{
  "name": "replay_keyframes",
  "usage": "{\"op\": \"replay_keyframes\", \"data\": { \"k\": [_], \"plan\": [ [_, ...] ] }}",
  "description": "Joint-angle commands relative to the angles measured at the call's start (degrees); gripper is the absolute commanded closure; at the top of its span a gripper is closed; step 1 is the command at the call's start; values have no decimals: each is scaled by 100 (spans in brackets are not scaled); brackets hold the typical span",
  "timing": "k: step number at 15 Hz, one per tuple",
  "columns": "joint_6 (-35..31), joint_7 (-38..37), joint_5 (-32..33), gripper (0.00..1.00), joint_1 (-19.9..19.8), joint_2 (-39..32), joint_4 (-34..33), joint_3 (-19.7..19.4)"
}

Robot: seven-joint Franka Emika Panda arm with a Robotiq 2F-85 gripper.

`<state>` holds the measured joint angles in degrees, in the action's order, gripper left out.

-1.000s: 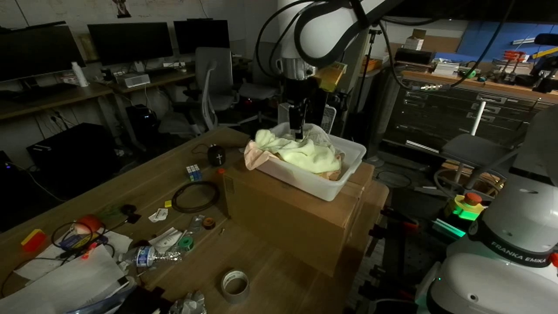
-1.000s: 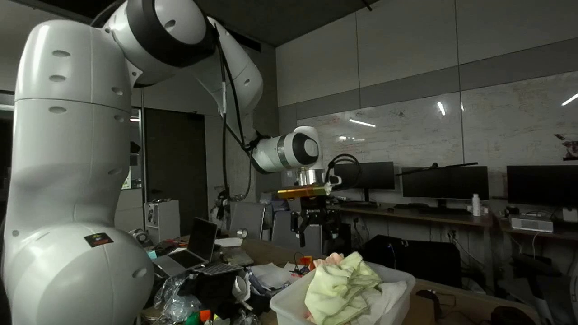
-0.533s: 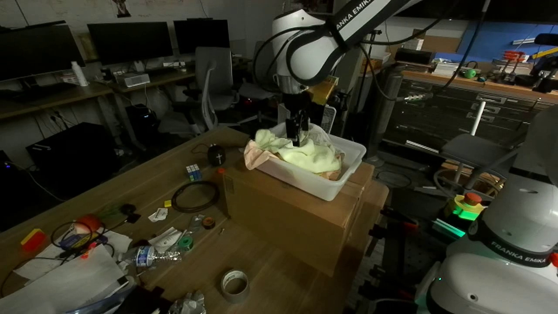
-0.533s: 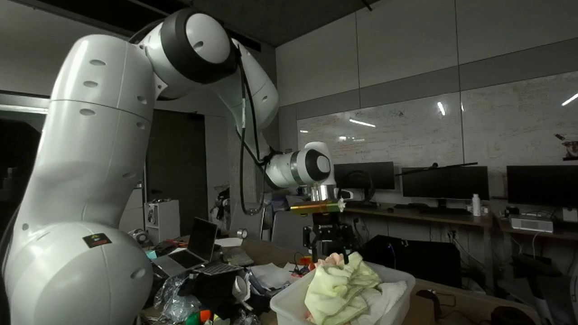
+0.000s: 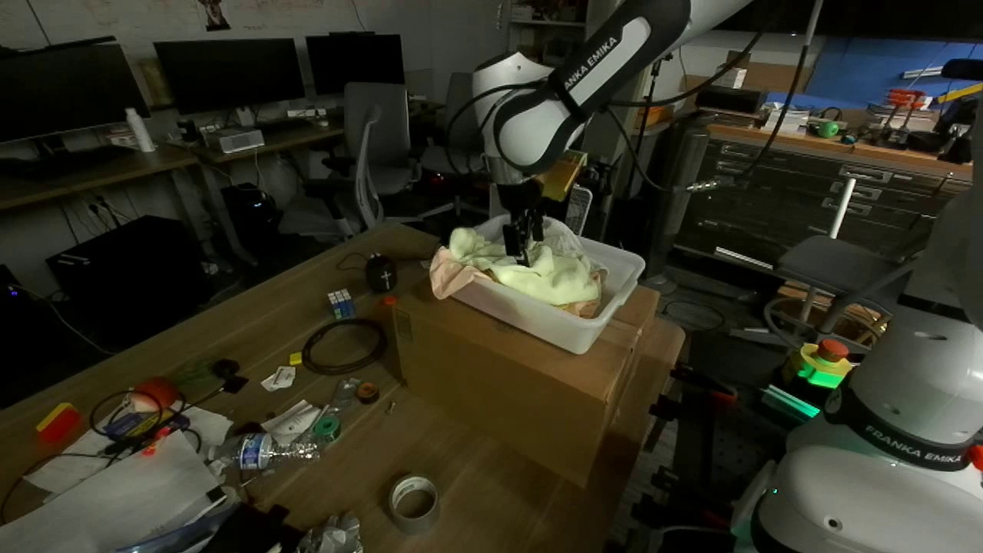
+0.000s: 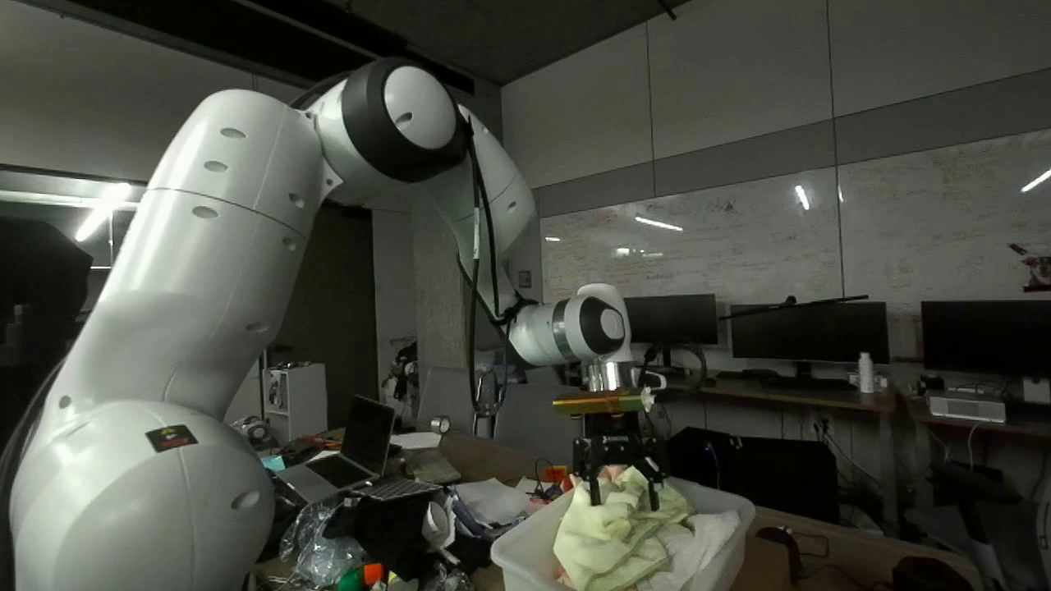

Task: Remove all the objects from the white bowl

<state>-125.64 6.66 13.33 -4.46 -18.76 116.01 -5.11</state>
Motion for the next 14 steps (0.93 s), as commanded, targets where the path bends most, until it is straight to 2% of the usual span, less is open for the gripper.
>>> {"op": "replay_keyframes", "data": {
  "k": [1, 6, 8, 14],
  "plan": [
    [91, 430, -88, 0, -86, -383, -356, 71],
    [46, 590, -199, 0, -92, -684, -350, 144],
    [68, 616, -244, 25, -103, -745, -344, 170],
    [443, 589, -435, 73, -113, -425, -445, 157]
  ]
}}
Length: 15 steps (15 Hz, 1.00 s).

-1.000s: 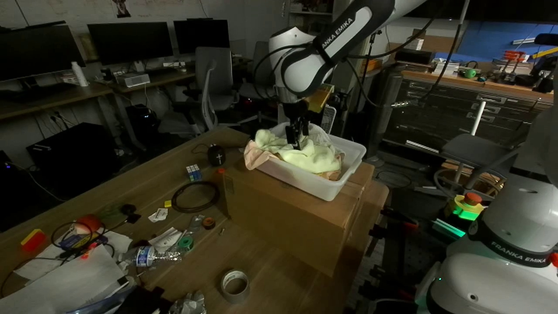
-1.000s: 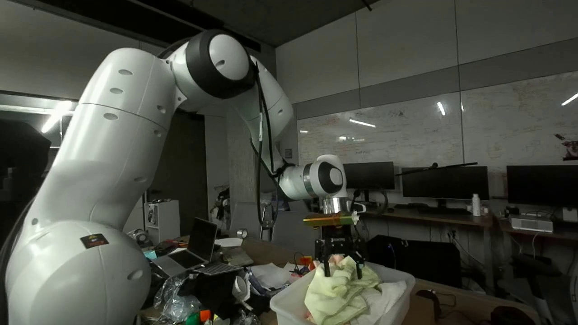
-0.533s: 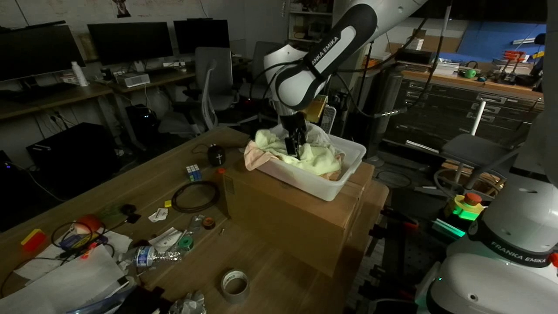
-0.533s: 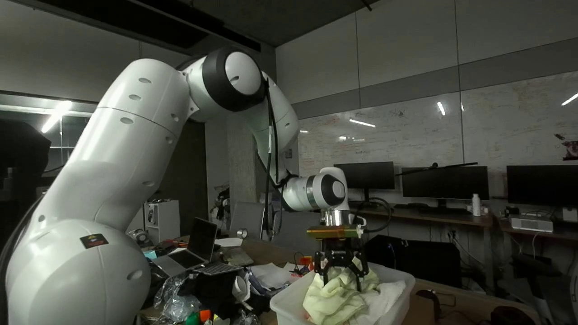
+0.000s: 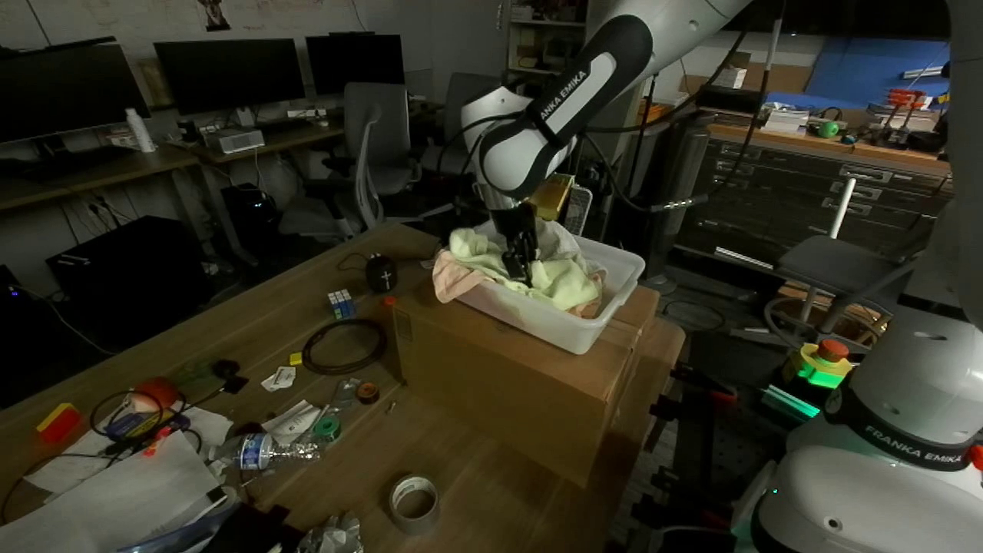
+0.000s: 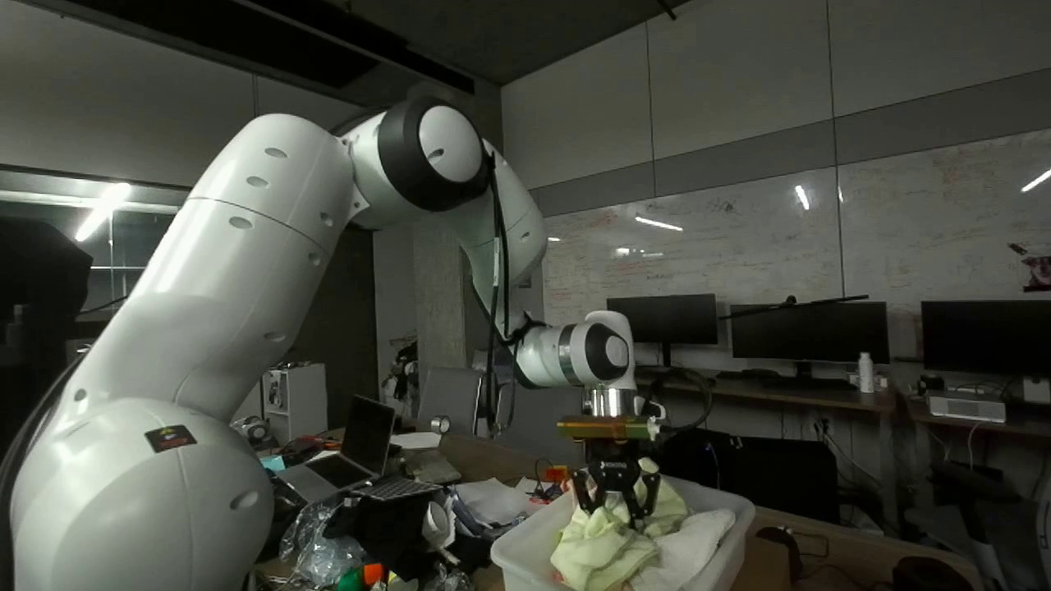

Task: Remove all the objects from the white bowl

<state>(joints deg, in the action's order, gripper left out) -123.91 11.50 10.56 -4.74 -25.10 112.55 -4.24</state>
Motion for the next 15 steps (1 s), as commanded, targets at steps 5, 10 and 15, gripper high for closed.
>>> {"op": "replay_keyframes", "data": {
  "k": [5, 10, 15],
  "plan": [
    [378, -37, -86, 100, 2, 993, 71, 46],
    [585, -466, 48, 99, 174, 1840, 157, 78],
    [624, -1660, 248, 99, 440, 2980, 224, 240]
  ]
}}
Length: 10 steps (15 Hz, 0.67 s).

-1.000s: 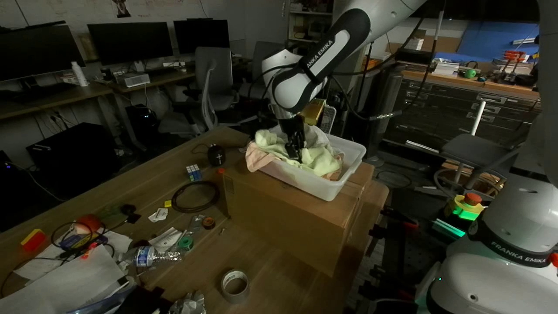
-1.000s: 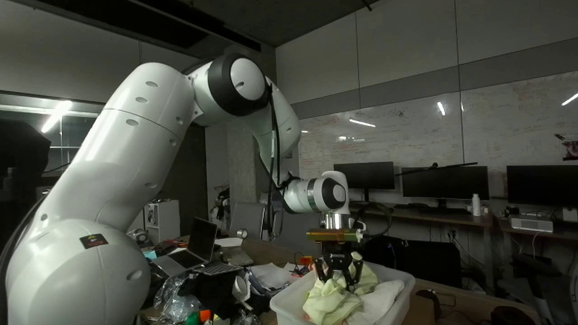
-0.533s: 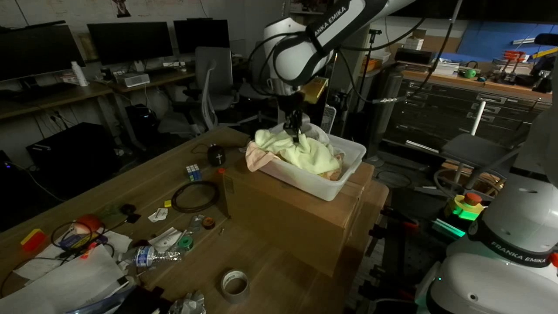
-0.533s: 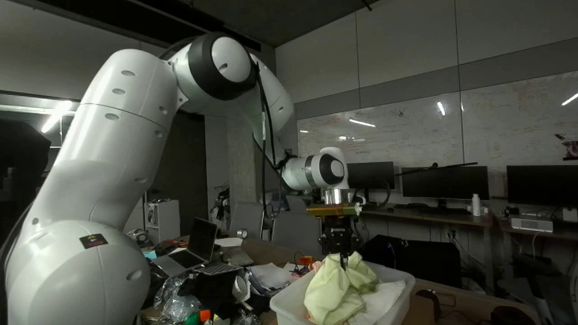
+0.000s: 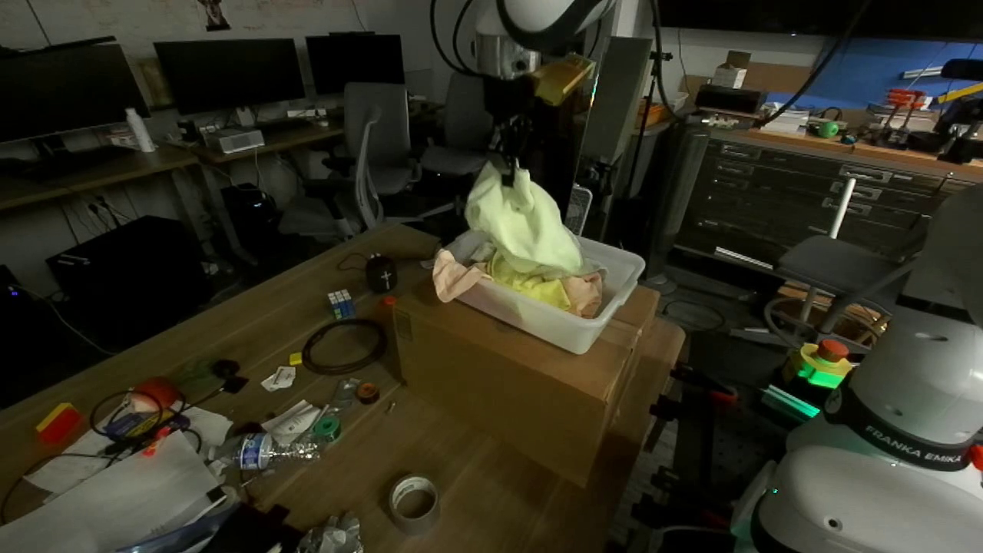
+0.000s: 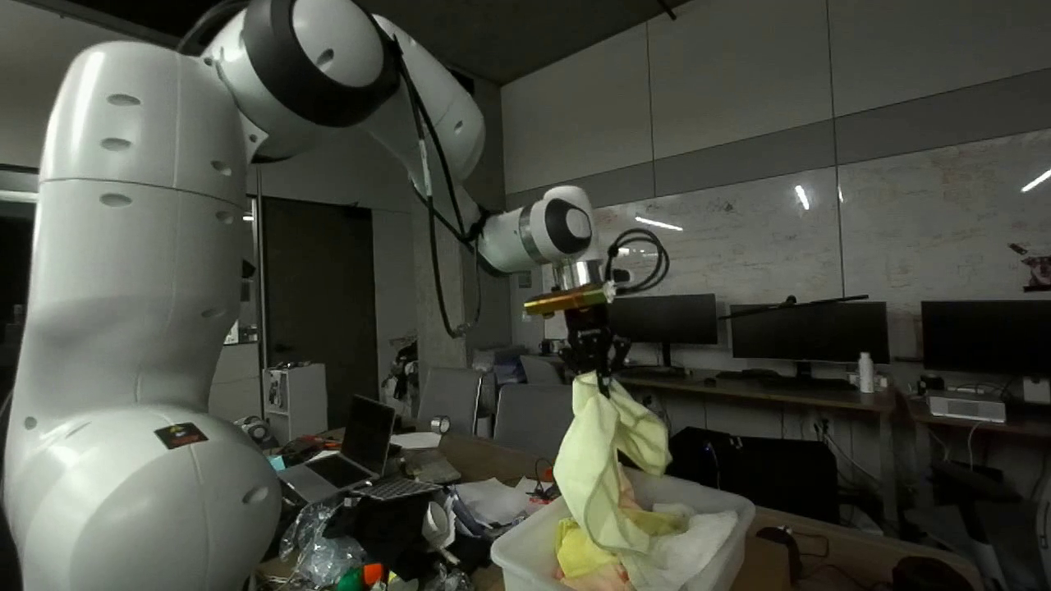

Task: Remove all the objects from the white bowl

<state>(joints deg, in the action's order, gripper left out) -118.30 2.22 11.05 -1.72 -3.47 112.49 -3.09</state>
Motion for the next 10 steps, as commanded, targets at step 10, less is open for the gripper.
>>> {"op": "replay_keyframes", "data": {
  "k": [10],
  "plan": [
    [1874, -1216, 100, 99, 845, 1427, -984, 1462]
  ]
}}
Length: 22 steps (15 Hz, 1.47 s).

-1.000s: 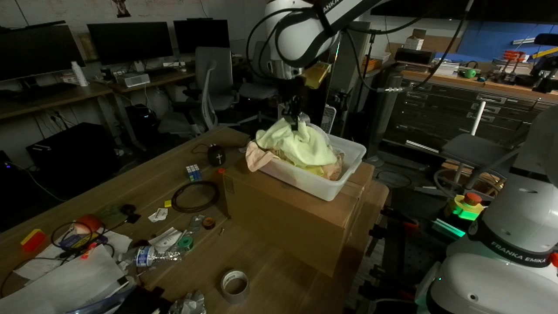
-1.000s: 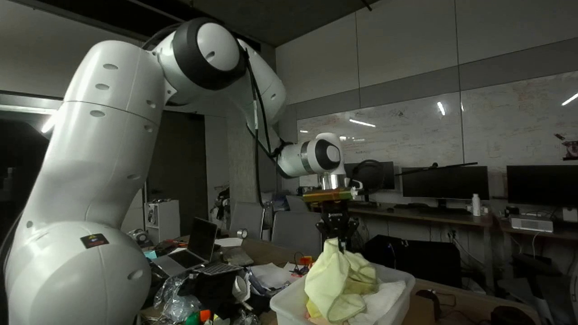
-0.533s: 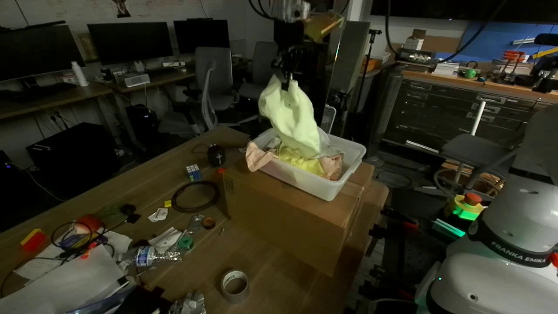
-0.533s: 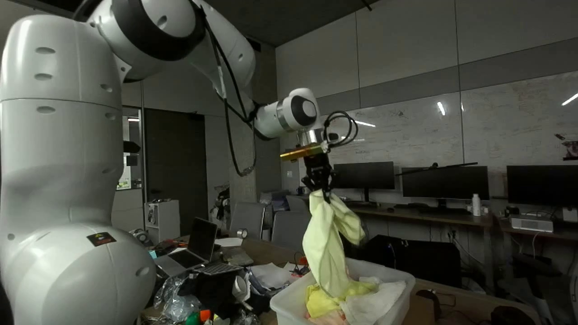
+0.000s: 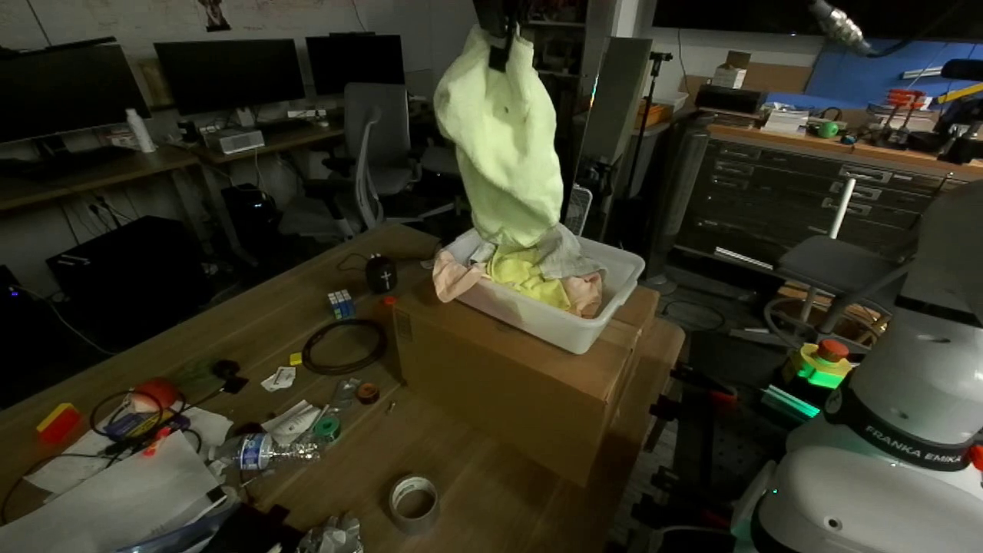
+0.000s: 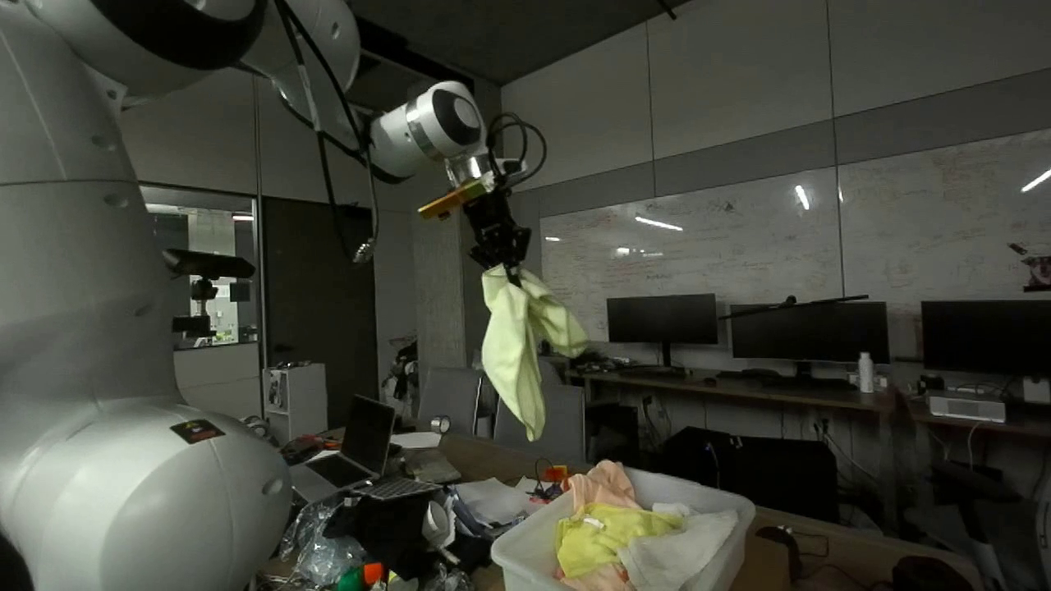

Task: Remove all the objects from the white bowl

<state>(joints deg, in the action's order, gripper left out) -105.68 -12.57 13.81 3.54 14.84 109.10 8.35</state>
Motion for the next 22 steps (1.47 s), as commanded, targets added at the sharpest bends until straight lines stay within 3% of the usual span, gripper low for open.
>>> {"op": "replay_keyframes", "data": {
  "k": [1, 7, 9, 13, 18, 19, 22],
  "plan": [
    [627, 316, -334, 99, 457, -567, -796, 429],
    [639, 1119, -1211, 99, 960, -1685, -1724, 691],
    [844, 1611, -1302, 70, 1026, -1983, -1946, 699],
    [1518, 2274, -1049, 42, 1076, -2411, -2304, 681],
    [1783, 1999, -676, 4, 918, -2326, -2025, 404],
    [1773, 1982, -669, 0, 843, -2237, -1858, 313],
    [1512, 1914, -607, 0, 615, -1988, -1278, 46]
  ]
}}
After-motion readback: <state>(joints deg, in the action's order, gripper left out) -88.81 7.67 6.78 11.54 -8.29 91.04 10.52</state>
